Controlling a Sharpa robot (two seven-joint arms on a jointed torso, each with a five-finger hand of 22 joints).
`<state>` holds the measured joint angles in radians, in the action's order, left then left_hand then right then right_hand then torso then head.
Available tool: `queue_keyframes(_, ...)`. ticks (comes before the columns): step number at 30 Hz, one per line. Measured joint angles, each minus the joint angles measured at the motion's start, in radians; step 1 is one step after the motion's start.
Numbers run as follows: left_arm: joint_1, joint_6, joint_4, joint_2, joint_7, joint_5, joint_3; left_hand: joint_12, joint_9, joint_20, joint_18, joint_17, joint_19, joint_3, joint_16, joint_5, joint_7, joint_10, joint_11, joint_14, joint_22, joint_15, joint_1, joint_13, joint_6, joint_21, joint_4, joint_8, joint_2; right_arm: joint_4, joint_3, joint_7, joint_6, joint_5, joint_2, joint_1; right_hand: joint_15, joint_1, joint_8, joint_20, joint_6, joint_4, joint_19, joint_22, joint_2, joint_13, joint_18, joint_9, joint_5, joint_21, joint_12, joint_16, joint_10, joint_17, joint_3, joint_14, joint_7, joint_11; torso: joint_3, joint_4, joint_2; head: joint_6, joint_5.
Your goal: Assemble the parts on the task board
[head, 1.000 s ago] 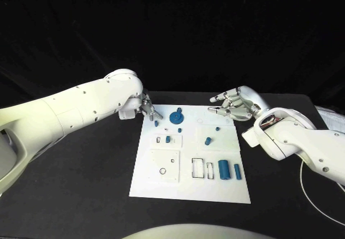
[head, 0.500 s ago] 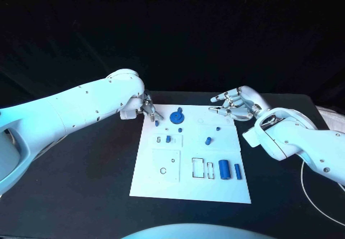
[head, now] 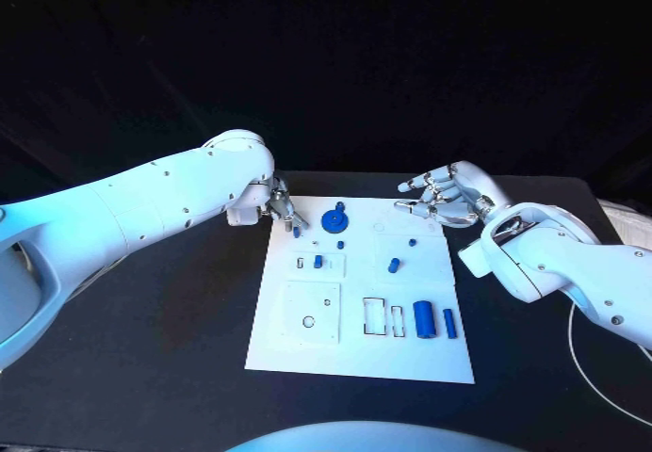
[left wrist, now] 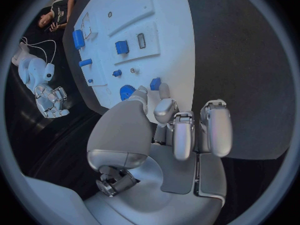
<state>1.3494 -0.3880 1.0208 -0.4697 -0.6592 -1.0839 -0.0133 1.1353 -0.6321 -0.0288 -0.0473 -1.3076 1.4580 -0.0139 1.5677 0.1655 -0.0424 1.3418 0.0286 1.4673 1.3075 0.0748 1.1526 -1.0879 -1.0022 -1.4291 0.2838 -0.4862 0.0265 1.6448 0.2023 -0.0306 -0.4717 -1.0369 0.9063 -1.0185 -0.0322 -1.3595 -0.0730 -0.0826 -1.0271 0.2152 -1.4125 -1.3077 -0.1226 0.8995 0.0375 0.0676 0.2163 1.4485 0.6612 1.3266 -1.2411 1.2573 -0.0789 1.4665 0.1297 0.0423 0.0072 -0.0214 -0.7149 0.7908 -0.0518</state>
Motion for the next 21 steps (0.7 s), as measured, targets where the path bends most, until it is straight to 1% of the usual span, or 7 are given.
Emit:
queue_keyframes(3, -0.001, -0.004, -0.002, 0.002, 0.000, 0.000, -0.001, 0.000, -0.001, 0.000, 0.000, 0.000, 0.000, -0.003, 0.000, 0.000, 0.000, 0.000, 0.000, 0.000, 0.000, 0.000, 0.007, 0.000, 0.000, 0.000, -0.003, 0.000, -0.007, 0.000, 0.000, 0.000, 0.000, 0.000, 0.000, 0.000, 0.000, 0.000, 0.000, 0.000, 0.000, 0.000, 0.000, 0.000, 0.000, -0.001, 0.000, 0.000, 0.004, 0.000, 0.000, 0.000, 0.000, 0.000, 0.000, 0.000, 0.000, 0.000, -0.0001, -0.0002, 0.000, 0.000, 0.000)
queue_keyframes(4, -0.002, -0.005, -0.003, 0.003, 0.000, 0.000, -0.001, 0.000, -0.001, 0.000, 0.000, 0.000, 0.000, -0.003, 0.000, 0.000, 0.000, 0.000, 0.000, 0.000, 0.000, 0.000, 0.011, 0.000, 0.000, 0.000, -0.003, -0.004, -0.002, 0.000, 0.000, 0.000, 0.000, 0.000, 0.000, 0.000, 0.000, 0.000, 0.000, 0.000, 0.000, 0.000, 0.000, 0.000, 0.000, -0.001, 0.000, 0.000, 0.004, 0.000, 0.000, 0.000, 0.000, 0.000, 0.000, 0.000, 0.000, 0.000, -0.0002, -0.0002, 0.000, 0.001, 0.000)
queue_keyframes(5, -0.002, -0.005, -0.003, 0.004, 0.000, 0.001, -0.001, 0.000, -0.001, 0.000, 0.000, 0.000, 0.000, -0.003, 0.000, 0.000, 0.000, 0.000, 0.000, 0.000, 0.000, 0.000, 0.012, 0.000, 0.000, 0.000, -0.003, -0.005, -0.004, 0.000, 0.000, 0.000, 0.000, 0.000, 0.000, 0.000, 0.000, 0.000, 0.000, 0.000, 0.000, 0.000, 0.000, 0.000, 0.000, -0.001, 0.000, 0.000, 0.004, 0.000, 0.000, 0.000, 0.000, 0.000, 0.000, 0.000, 0.000, 0.000, -0.0003, -0.0002, 0.000, 0.001, 0.000)
queue_keyframes(7, -0.002, -0.006, -0.004, 0.005, 0.000, 0.001, -0.001, 0.000, -0.001, 0.000, 0.000, 0.000, 0.000, -0.009, 0.000, 0.000, 0.000, 0.000, 0.000, 0.000, 0.000, 0.000, 0.023, 0.000, 0.000, 0.000, -0.009, -0.005, -0.015, 0.000, 0.000, 0.000, 0.000, 0.000, -0.001, 0.000, 0.000, 0.000, 0.000, 0.000, 0.000, 0.000, 0.000, 0.000, 0.000, -0.001, 0.000, 0.000, 0.004, 0.000, 0.000, 0.000, 0.000, 0.000, 0.000, 0.000, 0.000, 0.000, -0.0003, 0.0001, 0.000, 0.002, 0.000)
queue_keyframes(11, -0.003, -0.006, -0.006, 0.006, 0.000, 0.001, -0.001, 0.000, -0.001, 0.000, 0.000, 0.000, 0.000, -0.015, 0.000, 0.000, 0.000, 0.000, 0.000, -0.004, 0.000, 0.004, 0.042, 0.000, 0.000, 0.000, -0.015, -0.005, -0.021, 0.000, 0.000, 0.000, 0.000, 0.000, -0.001, 0.000, 0.000, 0.000, 0.000, 0.000, 0.000, 0.000, 0.000, 0.000, 0.000, -0.001, 0.000, 0.000, 0.004, 0.000, 0.000, 0.000, 0.000, 0.000, 0.000, 0.000, 0.000, 0.000, -0.0002, 0.0003, 0.000, 0.002, 0.000)
queue_keyframes(13, -0.003, -0.006, -0.007, 0.007, 0.000, 0.002, -0.001, 0.000, -0.001, 0.000, 0.000, 0.000, 0.000, -0.015, 0.000, 0.000, 0.000, 0.000, 0.000, -0.004, 0.000, 0.004, 0.047, 0.001, 0.000, 0.000, -0.015, -0.005, -0.018, 0.000, 0.000, 0.001, 0.000, 0.000, -0.001, 0.000, 0.000, 0.000, 0.000, 0.000, 0.000, 0.000, 0.000, 0.000, 0.000, -0.001, 0.000, 0.000, 0.007, 0.000, 0.000, 0.000, 0.000, 0.000, 0.000, 0.000, 0.000, 0.000, -0.0002, 0.0003, 0.000, 0.002, 0.000)
queue_keyframes(21, -0.005, -0.006, -0.012, 0.011, 0.000, 0.004, -0.002, 0.000, -0.001, 0.000, 0.000, 0.000, 0.000, -0.025, 0.000, 0.000, 0.000, 0.000, 0.000, -0.004, 0.000, 0.004, 0.065, 0.002, 0.000, 0.000, -0.025, -0.009, -0.028, 0.000, 0.000, 0.001, 0.000, 0.000, -0.001, 0.000, 0.000, 0.000, 0.000, 0.000, 0.000, 0.003, 0.000, 0.000, 0.000, -0.002, 0.000, 0.000, 0.008, 0.000, 0.000, 0.000, 0.000, 0.000, 0.003, 0.000, 0.000, 0.000, -0.0003, 0.0003, 0.000, 0.004, 0.002)
